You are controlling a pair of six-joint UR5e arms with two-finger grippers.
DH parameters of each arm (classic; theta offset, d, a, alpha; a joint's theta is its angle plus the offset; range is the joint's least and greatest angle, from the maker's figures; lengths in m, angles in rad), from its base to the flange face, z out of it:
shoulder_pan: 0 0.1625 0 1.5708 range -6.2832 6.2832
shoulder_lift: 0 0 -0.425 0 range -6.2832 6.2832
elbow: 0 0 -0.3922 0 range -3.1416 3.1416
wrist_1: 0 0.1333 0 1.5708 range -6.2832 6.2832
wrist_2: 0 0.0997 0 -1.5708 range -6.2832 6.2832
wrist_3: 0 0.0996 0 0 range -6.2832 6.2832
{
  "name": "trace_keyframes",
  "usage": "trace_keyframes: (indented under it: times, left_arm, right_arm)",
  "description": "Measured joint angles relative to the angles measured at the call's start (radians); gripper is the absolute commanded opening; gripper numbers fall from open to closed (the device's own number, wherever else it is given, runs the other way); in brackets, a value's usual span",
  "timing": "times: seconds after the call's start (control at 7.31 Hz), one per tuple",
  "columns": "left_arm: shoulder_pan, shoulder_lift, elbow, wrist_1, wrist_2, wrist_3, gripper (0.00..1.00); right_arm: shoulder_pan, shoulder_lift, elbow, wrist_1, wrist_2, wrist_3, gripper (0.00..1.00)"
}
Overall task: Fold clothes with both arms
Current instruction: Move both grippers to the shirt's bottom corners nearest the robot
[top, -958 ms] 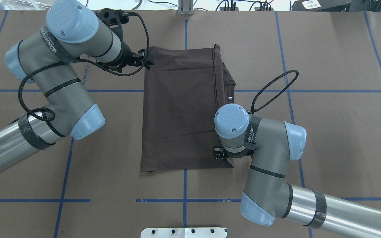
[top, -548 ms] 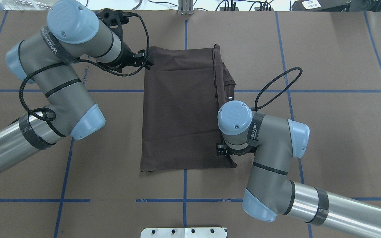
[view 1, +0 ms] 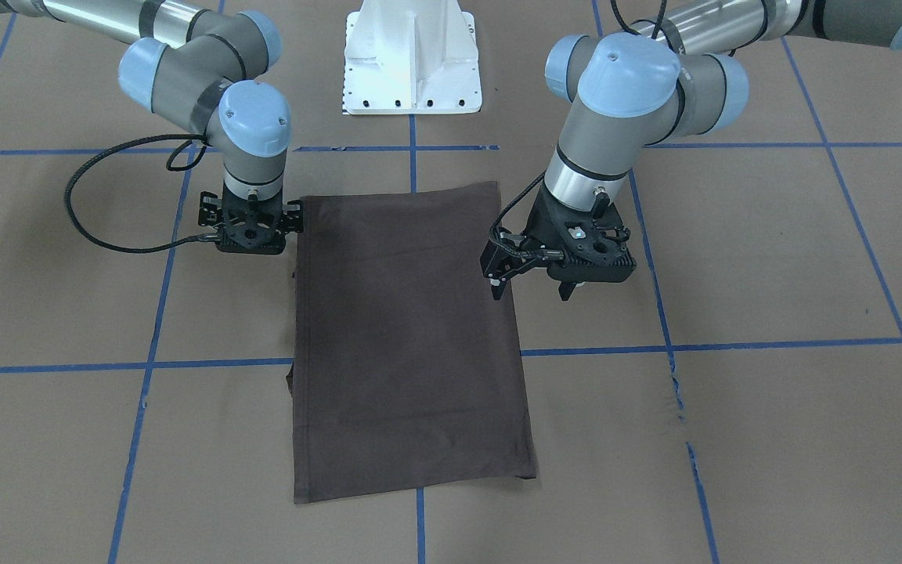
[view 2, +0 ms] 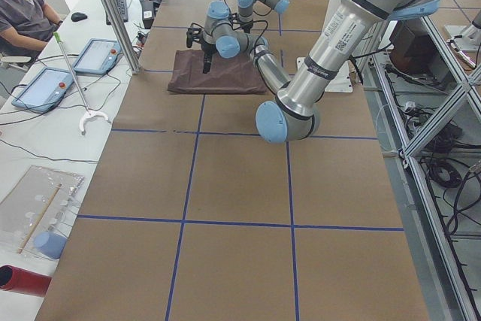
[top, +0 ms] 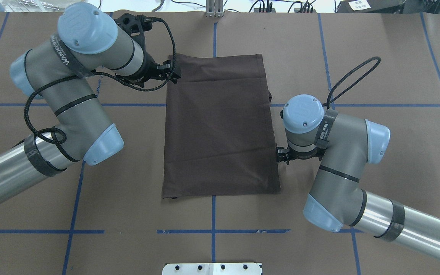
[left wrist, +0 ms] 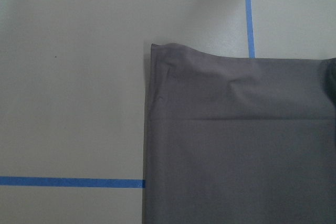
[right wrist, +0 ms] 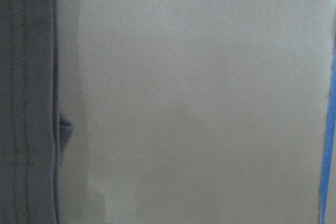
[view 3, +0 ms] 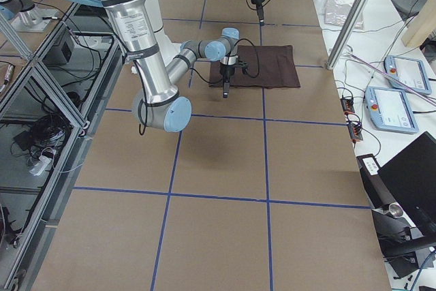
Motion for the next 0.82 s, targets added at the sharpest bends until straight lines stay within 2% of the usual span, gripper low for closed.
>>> trace_keyframes:
  times: [0.41, 0.82]
  left_arm:
    - [0.037, 0.024, -0.009, -0.014, 0.000, -0.079, 1.00]
    - [0.223, 0.158, -0.112, -0.064, 0.036, -0.434, 1.00]
  right_arm:
    - [0.069, 0.051, 0.056, 0.029, 0.089, -0.019, 1.00]
    - [0.075, 0.051, 0.155, 0.115, 0.179, 0.084, 1.00]
